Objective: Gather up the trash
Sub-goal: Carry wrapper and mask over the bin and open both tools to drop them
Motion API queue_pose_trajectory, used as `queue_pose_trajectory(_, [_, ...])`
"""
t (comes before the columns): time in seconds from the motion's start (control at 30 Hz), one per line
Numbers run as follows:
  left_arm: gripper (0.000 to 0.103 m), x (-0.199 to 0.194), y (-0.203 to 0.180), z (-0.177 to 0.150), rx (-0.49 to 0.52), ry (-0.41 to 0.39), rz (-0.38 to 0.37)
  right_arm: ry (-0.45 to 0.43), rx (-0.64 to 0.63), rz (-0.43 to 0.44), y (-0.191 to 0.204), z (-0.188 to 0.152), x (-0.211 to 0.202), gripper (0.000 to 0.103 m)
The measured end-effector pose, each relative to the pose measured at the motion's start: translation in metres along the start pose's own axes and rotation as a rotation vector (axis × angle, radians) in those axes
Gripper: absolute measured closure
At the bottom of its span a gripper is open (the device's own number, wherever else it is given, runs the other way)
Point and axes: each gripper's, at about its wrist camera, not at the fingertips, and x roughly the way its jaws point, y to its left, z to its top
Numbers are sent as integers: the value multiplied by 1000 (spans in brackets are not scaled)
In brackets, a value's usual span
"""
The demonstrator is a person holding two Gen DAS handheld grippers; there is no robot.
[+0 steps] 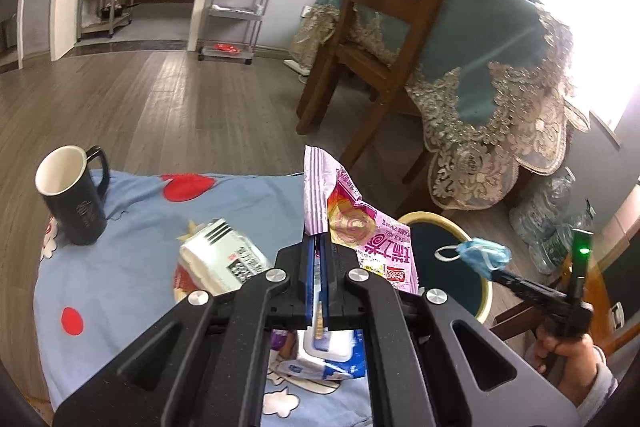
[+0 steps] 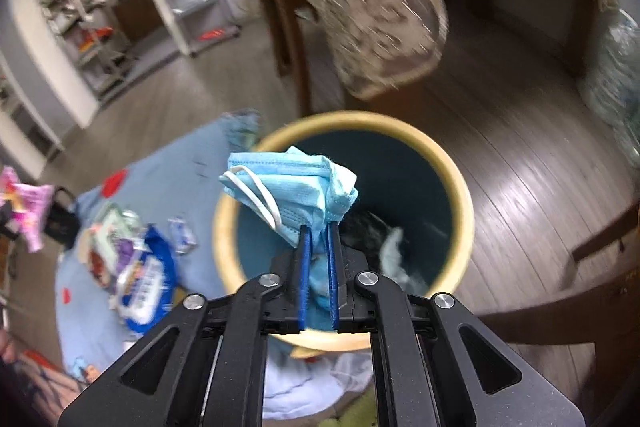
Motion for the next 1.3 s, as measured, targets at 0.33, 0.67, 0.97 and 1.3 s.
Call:
queue_pose_trajectory(0.33, [102,29,-64,-7,114,40,-55,-32,150,76,-21,-4,-14,45])
queue_pose_trajectory(0.67, [102,115,-148,-32,276,181,-118,-248,237,90,-37,-4,-70,25])
queue_pose_trajectory(0.97, [84,183,-189,-60,356,272,-152,-277,311,105,-49,0,-66,24])
queue_pose_trajectory(1.3, [18,155,-159,-49,340,215,-108,-276,237,59,-33,1,-60,8])
